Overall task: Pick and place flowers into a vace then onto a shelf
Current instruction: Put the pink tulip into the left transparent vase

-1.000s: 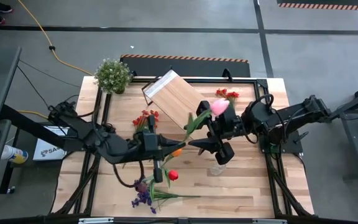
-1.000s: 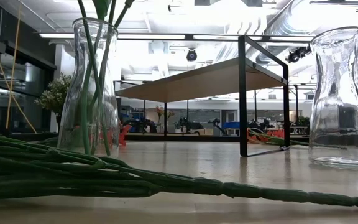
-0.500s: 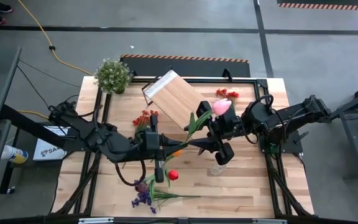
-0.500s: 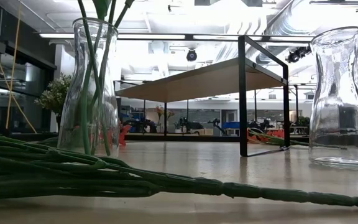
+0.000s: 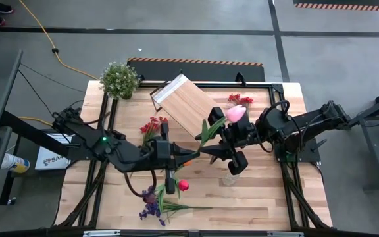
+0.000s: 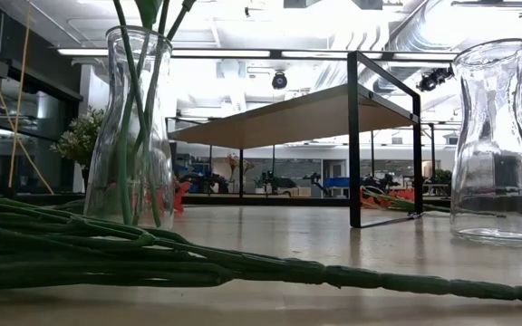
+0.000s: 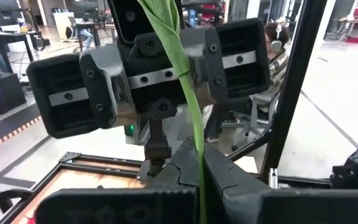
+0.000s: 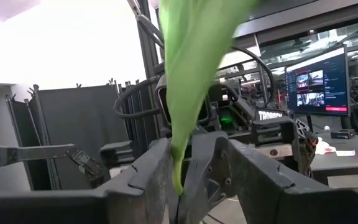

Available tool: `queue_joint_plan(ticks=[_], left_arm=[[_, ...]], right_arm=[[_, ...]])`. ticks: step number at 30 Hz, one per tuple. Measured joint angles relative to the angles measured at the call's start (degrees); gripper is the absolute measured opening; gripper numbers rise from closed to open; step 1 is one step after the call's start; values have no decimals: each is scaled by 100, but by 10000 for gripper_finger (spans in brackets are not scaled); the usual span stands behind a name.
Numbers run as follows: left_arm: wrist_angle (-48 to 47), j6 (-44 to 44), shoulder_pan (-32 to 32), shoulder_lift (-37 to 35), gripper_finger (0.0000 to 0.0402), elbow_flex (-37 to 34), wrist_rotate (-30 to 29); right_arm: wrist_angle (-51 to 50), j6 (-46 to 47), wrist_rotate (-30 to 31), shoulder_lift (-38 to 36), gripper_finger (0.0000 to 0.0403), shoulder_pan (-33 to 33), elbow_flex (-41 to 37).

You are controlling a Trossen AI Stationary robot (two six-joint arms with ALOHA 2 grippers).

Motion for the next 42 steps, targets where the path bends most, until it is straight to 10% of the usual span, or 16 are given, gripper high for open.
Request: queue_joint_plan(ticks=[20, 42], left_arm=[[-28, -162, 7, 55, 27, -24, 3], [-504, -285, -2, 54, 101, -33, 49]], right_arm=[[-5, -296, -41, 0, 8, 5, 0], [-109, -300, -207, -2, 3, -2, 0]])
